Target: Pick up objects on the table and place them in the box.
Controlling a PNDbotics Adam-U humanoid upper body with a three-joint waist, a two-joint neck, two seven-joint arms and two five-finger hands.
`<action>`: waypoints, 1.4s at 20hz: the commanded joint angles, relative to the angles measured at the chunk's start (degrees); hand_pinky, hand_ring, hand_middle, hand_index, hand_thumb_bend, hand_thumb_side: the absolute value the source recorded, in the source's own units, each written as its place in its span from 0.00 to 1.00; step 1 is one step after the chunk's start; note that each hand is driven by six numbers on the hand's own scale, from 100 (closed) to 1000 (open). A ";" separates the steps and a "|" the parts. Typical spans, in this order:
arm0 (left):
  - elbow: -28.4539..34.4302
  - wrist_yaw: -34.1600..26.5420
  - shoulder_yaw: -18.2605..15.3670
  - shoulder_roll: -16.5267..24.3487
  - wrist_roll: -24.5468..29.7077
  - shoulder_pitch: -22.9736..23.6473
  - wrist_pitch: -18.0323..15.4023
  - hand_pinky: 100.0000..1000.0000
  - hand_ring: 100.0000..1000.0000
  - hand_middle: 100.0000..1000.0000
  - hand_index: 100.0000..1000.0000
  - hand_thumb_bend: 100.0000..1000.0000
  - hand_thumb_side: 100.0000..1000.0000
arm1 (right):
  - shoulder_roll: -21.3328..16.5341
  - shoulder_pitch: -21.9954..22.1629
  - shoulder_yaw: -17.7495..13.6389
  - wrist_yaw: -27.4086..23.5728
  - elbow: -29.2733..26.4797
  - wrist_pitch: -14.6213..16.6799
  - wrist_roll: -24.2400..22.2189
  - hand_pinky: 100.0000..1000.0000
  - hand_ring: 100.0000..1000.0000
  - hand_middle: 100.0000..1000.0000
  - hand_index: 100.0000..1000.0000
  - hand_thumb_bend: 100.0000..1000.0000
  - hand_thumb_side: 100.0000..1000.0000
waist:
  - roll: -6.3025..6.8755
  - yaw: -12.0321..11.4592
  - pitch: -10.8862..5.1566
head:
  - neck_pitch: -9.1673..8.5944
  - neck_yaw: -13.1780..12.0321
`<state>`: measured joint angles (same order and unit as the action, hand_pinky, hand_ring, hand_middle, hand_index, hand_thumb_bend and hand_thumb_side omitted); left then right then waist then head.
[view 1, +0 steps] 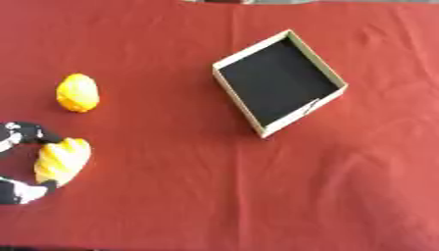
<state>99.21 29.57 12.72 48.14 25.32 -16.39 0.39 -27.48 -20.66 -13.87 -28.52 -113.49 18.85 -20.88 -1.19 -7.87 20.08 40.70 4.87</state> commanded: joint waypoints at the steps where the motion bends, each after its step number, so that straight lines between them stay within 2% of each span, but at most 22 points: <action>1: 0.41 2.92 -0.35 0.89 -3.17 -0.23 1.20 0.63 0.56 0.47 0.64 0.08 0.00 | -0.86 -0.47 -0.26 -0.58 -1.10 -0.07 -0.20 0.94 0.88 0.67 0.81 0.00 0.50 | 0.05 -0.15 -0.87 | -0.57 -0.01; 2: 0.72 3.40 -0.51 0.82 -4.64 -0.12 1.74 0.60 0.53 0.44 0.61 0.00 0.00 | -0.83 -0.44 -0.25 -0.62 -1.10 -0.11 -0.25 0.94 0.88 0.67 0.81 0.00 0.50 | 0.03 -0.21 -0.89 | -0.54 -0.02; 5: 2.83 2.82 -1.54 0.35 -8.55 0.48 2.92 0.56 0.48 0.41 0.57 0.00 0.00 | -0.85 -0.36 -0.34 -0.76 -1.10 -0.06 -0.29 0.94 0.88 0.67 0.81 0.00 0.49 | -0.10 -0.31 -0.94 | -0.62 0.04; 9: 11.47 -0.37 -5.19 0.54 -10.37 0.14 3.46 0.58 0.48 0.41 0.58 0.00 0.00 | -1.41 -0.32 -0.52 -0.94 -1.10 0.52 -0.04 0.94 0.88 0.67 0.81 0.00 0.49 | -0.25 -0.72 -1.08 | -0.14 0.43; 12: 14.92 -2.95 -6.64 1.59 -11.25 -3.43 1.94 0.58 0.48 0.42 0.58 0.00 0.00 | -1.97 -0.39 -0.41 -1.09 -1.10 0.91 0.11 0.94 0.88 0.67 0.81 0.00 0.49 | -0.16 -0.99 -1.36 | 0.07 0.53; 16: 15.35 -5.62 -4.38 0.52 -10.20 -12.22 -1.50 0.58 0.48 0.41 0.58 0.00 0.00 | -2.76 -0.71 -0.25 -1.41 -1.10 1.32 0.46 0.93 0.88 0.67 0.81 0.00 0.49 | -0.02 -1.07 -1.84 | 0.14 0.58; 19: 15.26 -5.98 -2.28 -4.08 -7.38 -19.75 -1.10 0.58 0.48 0.41 0.58 0.00 0.01 | -3.15 -1.26 -0.23 -1.77 -1.10 1.81 0.96 0.93 0.88 0.67 0.81 0.00 0.49 | -0.19 -1.01 -2.04 | 0.13 0.46; 22: 12.41 -3.82 -0.41 -10.36 -4.16 -27.38 -0.45 0.59 0.48 0.41 0.58 0.00 0.00 | -3.10 -2.13 -0.03 -2.26 -1.10 2.24 1.29 0.93 0.87 0.67 0.81 0.00 0.49 | -0.61 -0.63 -1.96 | -0.32 -0.46; 28: -0.64 5.51 1.30 -22.54 -4.01 -38.55 -3.76 0.59 0.48 0.41 0.58 0.00 0.00 | -1.70 -4.26 0.37 -3.35 -1.10 2.65 1.22 0.93 0.87 0.67 0.81 0.00 0.49 | -2.03 1.52 -0.93 | -1.92 -3.60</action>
<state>100.57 33.18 14.09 27.13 21.40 -53.59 -2.52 -28.37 -24.21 -13.33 -31.21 -113.50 21.22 -19.63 -3.43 -6.17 20.35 39.65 1.96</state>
